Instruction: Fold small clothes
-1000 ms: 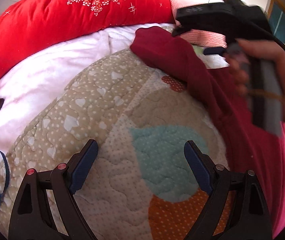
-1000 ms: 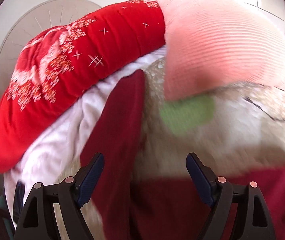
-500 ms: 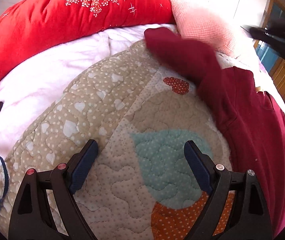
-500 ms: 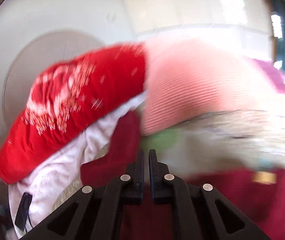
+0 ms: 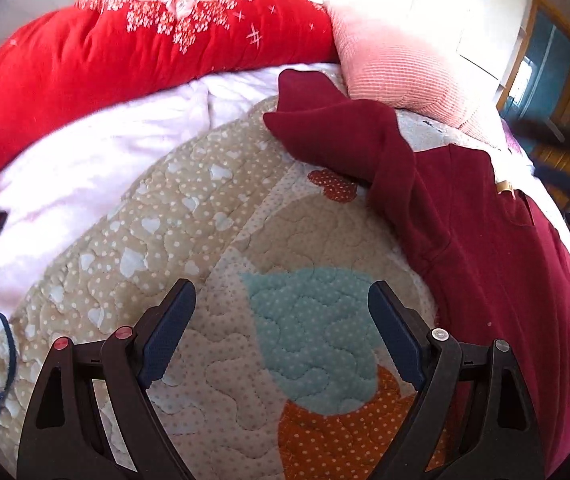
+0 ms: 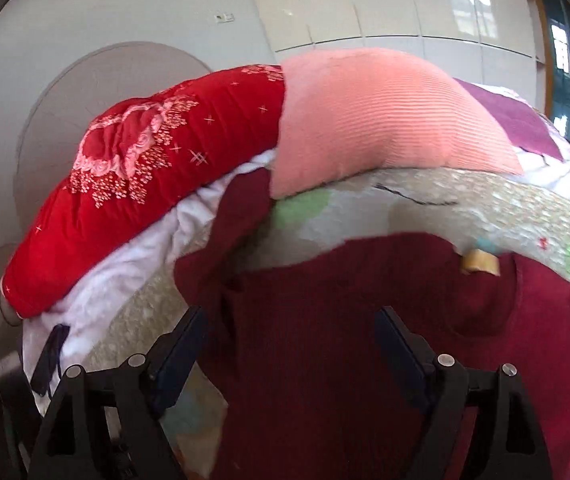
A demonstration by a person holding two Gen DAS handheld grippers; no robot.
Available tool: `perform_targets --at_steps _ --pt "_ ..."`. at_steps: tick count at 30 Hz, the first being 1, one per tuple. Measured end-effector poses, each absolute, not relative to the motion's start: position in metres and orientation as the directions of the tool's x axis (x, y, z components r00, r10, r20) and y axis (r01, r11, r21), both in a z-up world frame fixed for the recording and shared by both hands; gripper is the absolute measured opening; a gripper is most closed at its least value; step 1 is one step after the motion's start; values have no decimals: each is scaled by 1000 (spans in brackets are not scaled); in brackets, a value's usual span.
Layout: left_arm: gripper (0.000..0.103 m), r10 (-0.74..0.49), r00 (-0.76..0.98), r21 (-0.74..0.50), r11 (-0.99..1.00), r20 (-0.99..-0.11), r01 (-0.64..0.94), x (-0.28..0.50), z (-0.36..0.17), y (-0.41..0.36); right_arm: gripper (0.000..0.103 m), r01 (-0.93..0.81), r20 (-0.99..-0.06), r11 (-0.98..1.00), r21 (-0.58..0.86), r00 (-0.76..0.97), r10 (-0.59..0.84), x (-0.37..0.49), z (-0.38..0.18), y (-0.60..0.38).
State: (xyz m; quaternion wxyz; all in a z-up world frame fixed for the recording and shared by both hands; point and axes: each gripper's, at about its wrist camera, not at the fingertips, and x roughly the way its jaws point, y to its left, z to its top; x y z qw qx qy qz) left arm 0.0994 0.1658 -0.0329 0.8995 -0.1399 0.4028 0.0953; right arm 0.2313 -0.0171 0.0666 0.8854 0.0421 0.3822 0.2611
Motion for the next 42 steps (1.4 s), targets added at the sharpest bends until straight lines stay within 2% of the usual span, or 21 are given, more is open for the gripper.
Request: perform_targets --at_steps 4,9,10,11,12,13,14,17,21,24,27,28,31,32,36,42 --pt "88 25 653 -212 936 -757 -281 101 -35 173 84 -472 -700 838 275 499 511 297 53 53" --pt "88 -6 650 -271 912 -760 -308 102 -40 188 84 -407 -775 867 286 433 459 388 14 103" --pt "88 -13 652 -285 906 -758 -313 102 -41 190 78 -388 -784 867 311 410 465 400 6 107" --pt "88 -15 656 -293 902 -754 -316 102 -42 191 56 -376 -788 862 339 387 478 408 -2 112" --pt "88 -13 659 -292 903 -752 -315 102 -42 191 39 -375 -790 853 363 362 495 415 -9 117" --pt "88 -11 658 -287 905 -753 -314 103 -42 190 8 -386 -798 856 343 361 482 417 -15 123" --pt "88 -8 656 -280 908 -755 -311 104 -42 190 6 -401 -803 861 313 373 465 416 -16 128" --pt "88 -9 655 -277 911 -756 -307 104 -41 190 5 -451 -760 837 309 412 502 396 -1 124" --pt "88 -6 660 -277 910 -751 -307 102 -38 190 5 -482 -619 803 352 523 585 339 69 51" --pt "88 7 667 -264 915 -745 -304 99 -35 187 5 -432 -554 855 286 654 516 282 112 -24" --pt "88 6 682 -262 921 -731 -289 99 -29 182 5 -326 -580 929 176 728 366 231 110 -90" --pt "88 -3 688 -268 922 -726 -278 99 -27 179 9 -288 -606 946 147 730 316 219 99 -106" --pt "88 -65 703 -306 926 -708 -223 99 -17 168 48 -199 -754 968 154 609 245 205 45 -148" --pt "88 -79 710 -313 927 -700 -205 98 -12 162 48 -183 -773 963 198 575 268 202 35 -163" --pt "88 -117 726 -296 947 -677 -123 105 12 129 50 -90 -741 953 289 609 282 177 24 -213" --pt "88 -87 733 -160 987 -675 -30 134 24 83 54 81 -725 943 323 661 192 184 28 -264"
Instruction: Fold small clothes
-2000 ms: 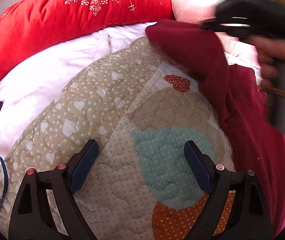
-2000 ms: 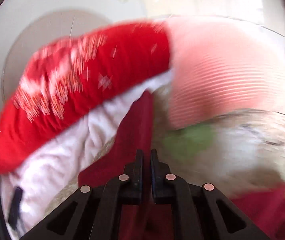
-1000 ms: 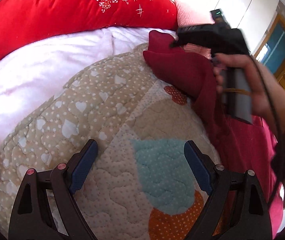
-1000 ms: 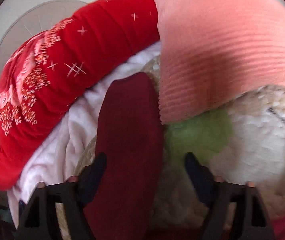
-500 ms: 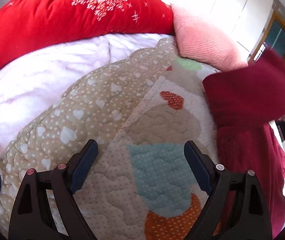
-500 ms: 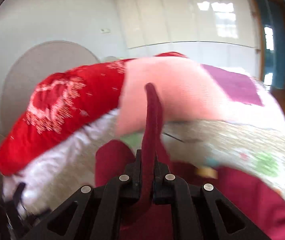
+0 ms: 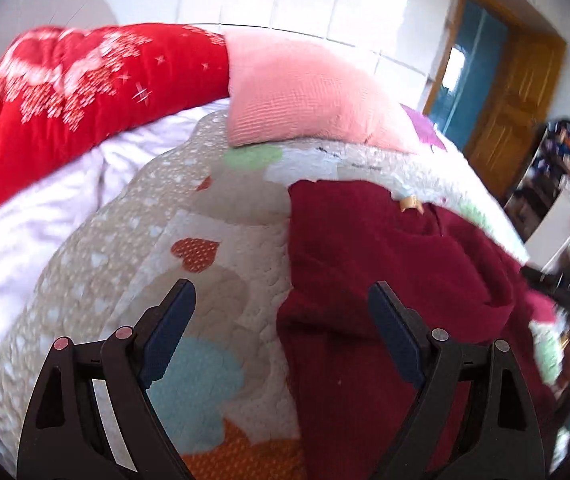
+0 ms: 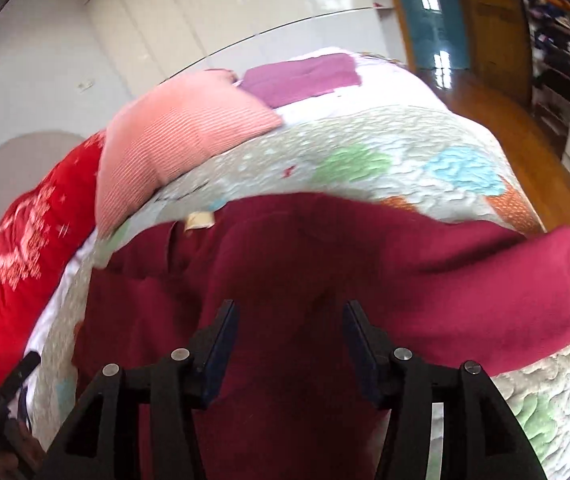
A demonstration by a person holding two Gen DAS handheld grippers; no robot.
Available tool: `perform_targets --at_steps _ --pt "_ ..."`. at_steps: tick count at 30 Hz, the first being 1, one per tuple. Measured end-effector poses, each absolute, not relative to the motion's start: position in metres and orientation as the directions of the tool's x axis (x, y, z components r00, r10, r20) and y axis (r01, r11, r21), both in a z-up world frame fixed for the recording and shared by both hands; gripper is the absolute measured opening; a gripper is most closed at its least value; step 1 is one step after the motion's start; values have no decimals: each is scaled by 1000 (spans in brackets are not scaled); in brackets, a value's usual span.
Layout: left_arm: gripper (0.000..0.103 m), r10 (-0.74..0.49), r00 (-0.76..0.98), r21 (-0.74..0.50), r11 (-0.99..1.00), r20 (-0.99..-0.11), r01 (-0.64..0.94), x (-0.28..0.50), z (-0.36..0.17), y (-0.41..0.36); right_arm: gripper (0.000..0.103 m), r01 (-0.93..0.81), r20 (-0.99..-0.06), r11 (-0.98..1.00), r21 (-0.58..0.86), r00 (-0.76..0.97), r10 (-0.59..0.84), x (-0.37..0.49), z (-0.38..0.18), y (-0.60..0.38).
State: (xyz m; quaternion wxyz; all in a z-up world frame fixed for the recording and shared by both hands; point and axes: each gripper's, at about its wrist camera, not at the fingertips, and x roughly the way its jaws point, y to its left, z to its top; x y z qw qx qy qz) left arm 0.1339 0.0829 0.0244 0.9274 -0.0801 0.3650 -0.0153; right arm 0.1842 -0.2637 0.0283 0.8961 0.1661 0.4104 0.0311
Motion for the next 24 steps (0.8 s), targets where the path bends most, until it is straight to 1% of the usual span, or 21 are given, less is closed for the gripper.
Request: perform_targets --at_steps 2,4,6,7,9,10,11,12,13,14,16,17,18,20,21,22,24 --pt "88 -72 707 -127 992 -704 -25 139 8 83 54 88 -739 960 266 658 145 196 32 -265" --pt "88 -51 667 -100 994 -743 -36 147 -8 87 54 29 -726 973 230 671 151 210 40 -255" --pt "88 -55 656 -119 992 -753 -52 151 -16 94 57 -26 -730 985 169 669 143 230 45 -237" --pt "88 -66 657 -136 989 -751 -56 150 -18 95 60 -30 -749 994 110 654 102 242 43 -228" --pt "88 -93 658 -173 983 -747 -57 153 -22 96 60 15 -788 1000 -11 616 -18 265 30 -222" --pt "88 -106 656 -182 982 -747 -49 155 -24 95 60 30 -796 999 -29 603 -41 272 23 -223" --pt "88 -109 652 -179 983 -751 -43 155 -27 93 44 34 -804 999 -25 593 -40 277 16 -225" --pt "88 -100 645 -165 986 -758 -40 156 -30 91 25 17 -821 1000 -2 571 -11 280 6 -228" --pt "88 -94 640 -155 987 -763 -39 156 -32 89 10 -5 -833 1000 18 554 17 280 -1 -231" --pt "88 -92 637 -151 988 -765 -39 156 -34 88 5 -12 -819 1000 13 573 18 273 1 -234" --pt "88 -95 640 -154 987 -763 -38 154 -34 87 5 -34 -773 998 53 632 62 255 14 -242" --pt "88 -97 639 -157 987 -763 -38 154 -34 88 5 -19 -755 999 46 654 47 248 20 -249" --pt "88 -97 639 -159 986 -763 -40 154 -35 87 5 22 -741 1000 18 671 -1 239 26 -258" --pt "88 -100 638 -166 985 -764 -44 154 -35 89 5 89 -760 995 -49 643 -95 236 22 -273" --pt "89 -98 638 -168 985 -764 -49 155 -35 89 5 99 -776 993 -57 621 -106 236 17 -278" --pt "89 -97 639 -168 985 -763 -51 154 -35 89 5 89 -792 995 -43 604 -88 235 14 -281" --pt "88 -82 643 -161 985 -761 -65 153 -33 91 6 61 -777 998 -7 627 -44 229 22 -277"
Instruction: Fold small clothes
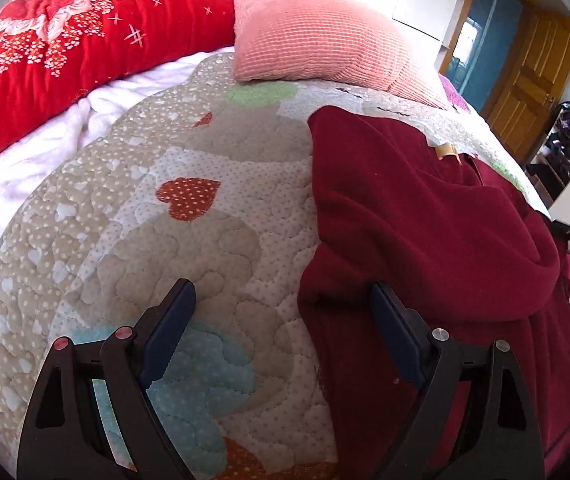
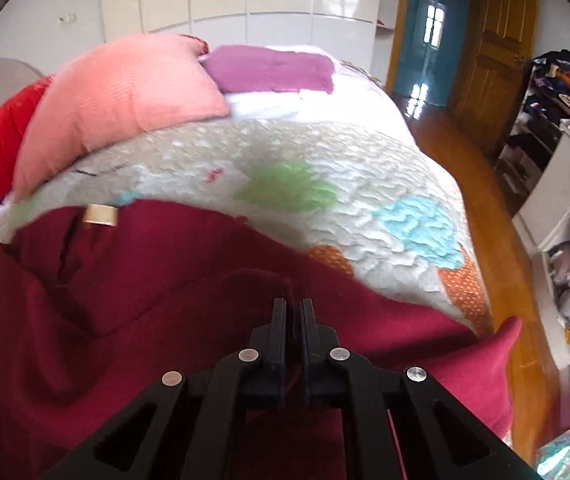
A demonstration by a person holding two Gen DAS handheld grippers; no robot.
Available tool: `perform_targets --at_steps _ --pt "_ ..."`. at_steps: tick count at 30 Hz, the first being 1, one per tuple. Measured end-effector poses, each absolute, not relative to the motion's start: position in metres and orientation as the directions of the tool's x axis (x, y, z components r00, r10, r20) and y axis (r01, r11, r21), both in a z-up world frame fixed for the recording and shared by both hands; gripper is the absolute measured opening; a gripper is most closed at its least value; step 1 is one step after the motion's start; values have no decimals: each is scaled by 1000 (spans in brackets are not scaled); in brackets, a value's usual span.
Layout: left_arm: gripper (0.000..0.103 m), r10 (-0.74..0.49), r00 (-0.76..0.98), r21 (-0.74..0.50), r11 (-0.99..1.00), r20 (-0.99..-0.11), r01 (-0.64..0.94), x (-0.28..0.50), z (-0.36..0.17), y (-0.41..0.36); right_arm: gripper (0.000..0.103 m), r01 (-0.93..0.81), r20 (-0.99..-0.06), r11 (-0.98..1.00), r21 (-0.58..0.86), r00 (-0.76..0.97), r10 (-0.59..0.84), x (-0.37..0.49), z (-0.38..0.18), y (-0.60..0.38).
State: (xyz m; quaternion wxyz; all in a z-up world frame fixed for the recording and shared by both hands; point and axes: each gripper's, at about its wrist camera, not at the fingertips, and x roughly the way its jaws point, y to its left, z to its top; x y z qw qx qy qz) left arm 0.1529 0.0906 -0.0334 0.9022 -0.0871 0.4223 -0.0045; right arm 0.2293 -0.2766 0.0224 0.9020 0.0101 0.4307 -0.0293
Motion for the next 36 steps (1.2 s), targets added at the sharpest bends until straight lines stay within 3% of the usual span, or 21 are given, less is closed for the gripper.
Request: perform_targets --at_steps 1,2,4,6,10,16,18,19,21,27,32,33,35,36 --pt "89 -76 644 -159 985 -761 -71 152 -33 91 20 50 -762 999 -4 647 -36 225 31 -271" --pt "89 -75 644 -161 984 -761 -76 152 -33 91 47 57 -752 998 -19 658 -52 223 39 -264" --pt "89 -75 644 -164 983 -761 -80 152 -34 93 59 25 -699 999 33 715 5 216 61 -247" --pt "89 -76 644 -169 982 -761 -84 152 -34 94 59 -132 -671 983 128 718 184 214 75 -214" --pt "89 -76 642 -175 980 -763 -92 152 -34 97 59 -386 -717 889 244 545 434 242 60 -132" --pt "88 -85 640 -191 977 -763 -98 152 -34 98 59 -531 -789 825 195 415 453 293 8 -47" --pt "88 -89 641 -200 974 -763 -103 153 -33 99 39 -555 -812 822 130 416 410 301 -7 -35" --pt "88 -91 640 -204 973 -763 -105 153 -33 100 19 -569 -826 815 111 403 394 303 -12 -29" --pt "88 -96 640 -214 971 -762 -109 153 -33 101 8 -585 -818 807 80 424 388 299 -9 -25" --pt "88 -76 674 -223 965 -734 -134 148 -25 107 7 -612 -719 786 84 509 473 294 31 -3" --pt "88 -82 671 -230 964 -737 -134 150 -25 108 9 -574 -748 816 69 512 423 305 12 36" --pt "88 -82 672 -228 965 -736 -131 149 -24 107 12 -555 -752 827 89 507 421 305 10 33" --pt "88 -83 685 -223 967 -724 -119 147 -20 105 33 -514 -743 844 150 505 439 297 16 13" --pt "88 -80 696 -218 969 -713 -112 146 -17 103 36 -489 -733 855 170 517 441 288 23 -4"
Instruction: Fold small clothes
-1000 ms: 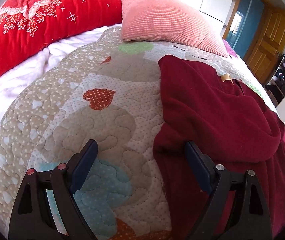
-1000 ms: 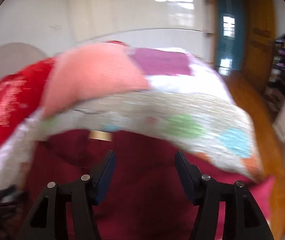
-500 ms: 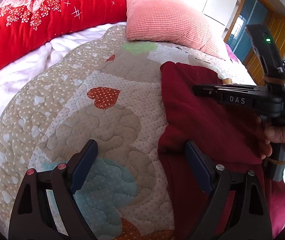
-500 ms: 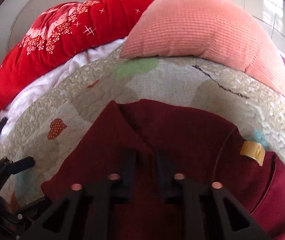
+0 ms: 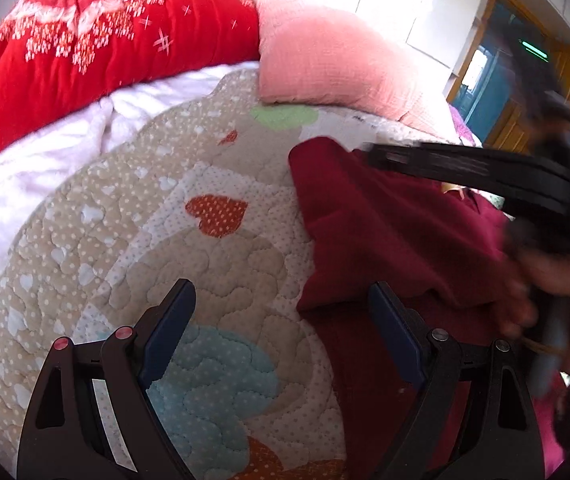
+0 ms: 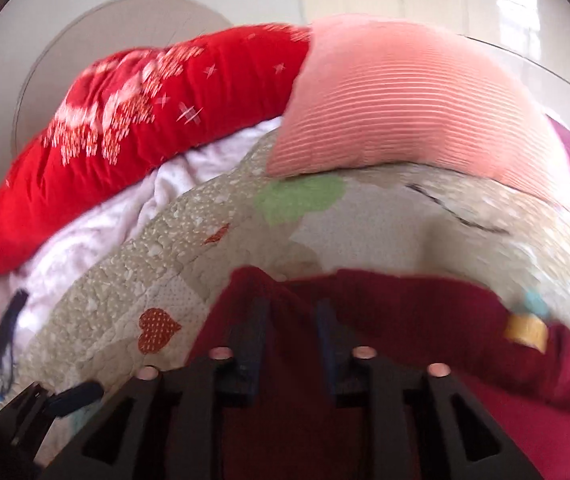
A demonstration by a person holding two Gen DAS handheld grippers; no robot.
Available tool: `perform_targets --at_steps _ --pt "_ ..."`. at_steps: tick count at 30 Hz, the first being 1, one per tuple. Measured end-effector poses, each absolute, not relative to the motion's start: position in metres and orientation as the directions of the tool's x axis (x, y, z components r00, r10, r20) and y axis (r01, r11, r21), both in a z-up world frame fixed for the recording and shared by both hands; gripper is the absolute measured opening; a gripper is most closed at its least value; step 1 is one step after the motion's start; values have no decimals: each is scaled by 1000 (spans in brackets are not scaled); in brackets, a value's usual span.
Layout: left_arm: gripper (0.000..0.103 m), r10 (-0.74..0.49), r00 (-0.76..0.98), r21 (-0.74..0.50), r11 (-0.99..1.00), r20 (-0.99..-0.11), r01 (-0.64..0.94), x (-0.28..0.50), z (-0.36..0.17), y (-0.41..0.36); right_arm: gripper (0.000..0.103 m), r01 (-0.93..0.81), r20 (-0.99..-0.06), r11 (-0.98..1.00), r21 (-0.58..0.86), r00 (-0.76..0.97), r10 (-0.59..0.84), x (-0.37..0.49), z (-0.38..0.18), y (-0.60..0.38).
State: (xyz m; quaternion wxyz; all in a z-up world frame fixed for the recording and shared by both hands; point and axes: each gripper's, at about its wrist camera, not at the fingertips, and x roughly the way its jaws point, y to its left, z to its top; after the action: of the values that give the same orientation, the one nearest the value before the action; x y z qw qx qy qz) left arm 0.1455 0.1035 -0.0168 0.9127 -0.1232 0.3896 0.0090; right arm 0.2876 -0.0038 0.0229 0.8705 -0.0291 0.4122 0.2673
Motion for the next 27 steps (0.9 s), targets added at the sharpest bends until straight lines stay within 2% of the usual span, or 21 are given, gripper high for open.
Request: perform_targets --at_steps 3,7,10,12,17,19,21,24,26,27 --pt "88 -69 731 -211 972 -679 -104 141 -8 102 40 -418 -706 891 178 576 411 253 42 -66" --pt "88 -70 713 -198 975 -698 -98 144 -11 98 40 -286 -759 956 64 607 233 221 30 -141" --pt "88 -34 665 -142 984 -746 -109 151 -22 94 40 -168 -838 977 -130 545 -18 221 -9 -175" --pt "88 -25 641 -135 983 -767 -124 153 -28 95 40 -144 -827 988 -62 561 29 216 -9 -192" --pt "88 -22 629 -150 977 -777 -152 152 -30 102 42 -106 -788 994 -27 614 44 190 19 -202" --pt "88 -43 653 -167 977 -756 -129 150 -26 102 43 -40 -776 999 -23 631 7 181 23 -220" --pt "88 -100 708 -219 972 -699 -79 142 -13 100 43 30 -766 999 -25 642 -38 179 22 -239" --pt "88 -151 760 -268 963 -632 -32 134 3 98 43 29 -785 998 49 619 21 194 12 -250" --pt "88 -152 772 -273 962 -618 -29 135 5 97 43 30 -830 1000 9 558 -9 209 -6 -248" --pt "88 -140 753 -257 966 -643 -40 140 1 95 43 35 -832 999 24 554 1 210 -9 -250"
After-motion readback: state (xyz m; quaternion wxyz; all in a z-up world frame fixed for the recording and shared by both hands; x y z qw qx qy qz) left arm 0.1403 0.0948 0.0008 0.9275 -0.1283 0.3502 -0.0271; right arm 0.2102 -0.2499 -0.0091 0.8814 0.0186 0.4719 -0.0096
